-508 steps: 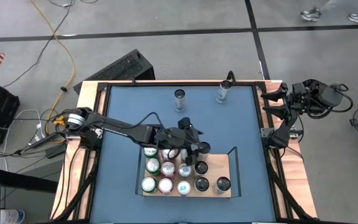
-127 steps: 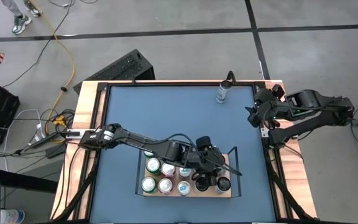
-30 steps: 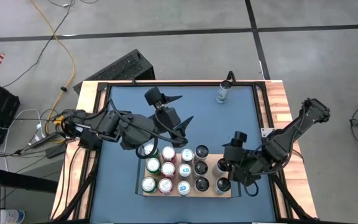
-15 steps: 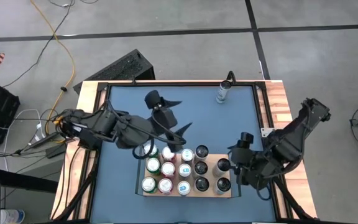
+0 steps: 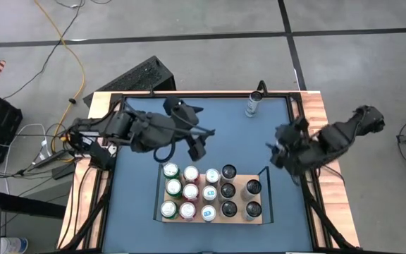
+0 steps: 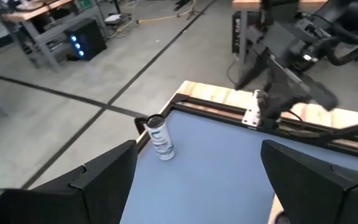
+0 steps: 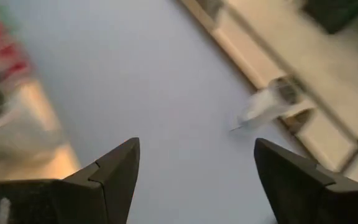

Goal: Place canned beverage on shelf
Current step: Put the white-blue soda can on the shelf aligned with the other white-blue soda cans

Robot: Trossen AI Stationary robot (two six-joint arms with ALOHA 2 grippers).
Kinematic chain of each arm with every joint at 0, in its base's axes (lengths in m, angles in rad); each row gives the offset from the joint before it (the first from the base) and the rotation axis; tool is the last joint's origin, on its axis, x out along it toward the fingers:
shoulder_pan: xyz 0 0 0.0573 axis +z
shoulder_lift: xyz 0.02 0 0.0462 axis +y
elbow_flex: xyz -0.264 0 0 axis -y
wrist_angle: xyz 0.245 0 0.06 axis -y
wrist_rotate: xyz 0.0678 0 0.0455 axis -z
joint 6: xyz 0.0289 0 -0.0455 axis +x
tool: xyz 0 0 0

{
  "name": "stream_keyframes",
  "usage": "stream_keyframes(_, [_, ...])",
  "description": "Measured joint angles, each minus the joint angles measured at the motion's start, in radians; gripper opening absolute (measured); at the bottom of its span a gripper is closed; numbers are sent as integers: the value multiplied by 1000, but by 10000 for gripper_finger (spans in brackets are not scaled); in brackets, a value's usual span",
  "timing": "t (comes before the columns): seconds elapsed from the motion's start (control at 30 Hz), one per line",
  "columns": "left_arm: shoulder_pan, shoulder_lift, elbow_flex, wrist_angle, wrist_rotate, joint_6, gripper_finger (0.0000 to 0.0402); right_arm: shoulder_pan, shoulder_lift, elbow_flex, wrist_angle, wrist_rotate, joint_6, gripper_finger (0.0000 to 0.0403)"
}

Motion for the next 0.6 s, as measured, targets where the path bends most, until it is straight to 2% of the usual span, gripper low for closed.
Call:
stream_keyframes(0.2, [48,1,0,-1,0,-24,329,-296,-74,0,6,106,-163,301])
stream_keyframes(0.33, [76,5,0,-8,5,-33,329,-502,-90,0,103,102,-355,301])
stream_keyframes(0.47, [117,6,0,-8,71,-5,329,-703,-90,0,283,25,-592,301])
stream_keyframes(0.6, [194,6,0,-8,151,54,329,-920,-57,0,464,-163,-754,301])
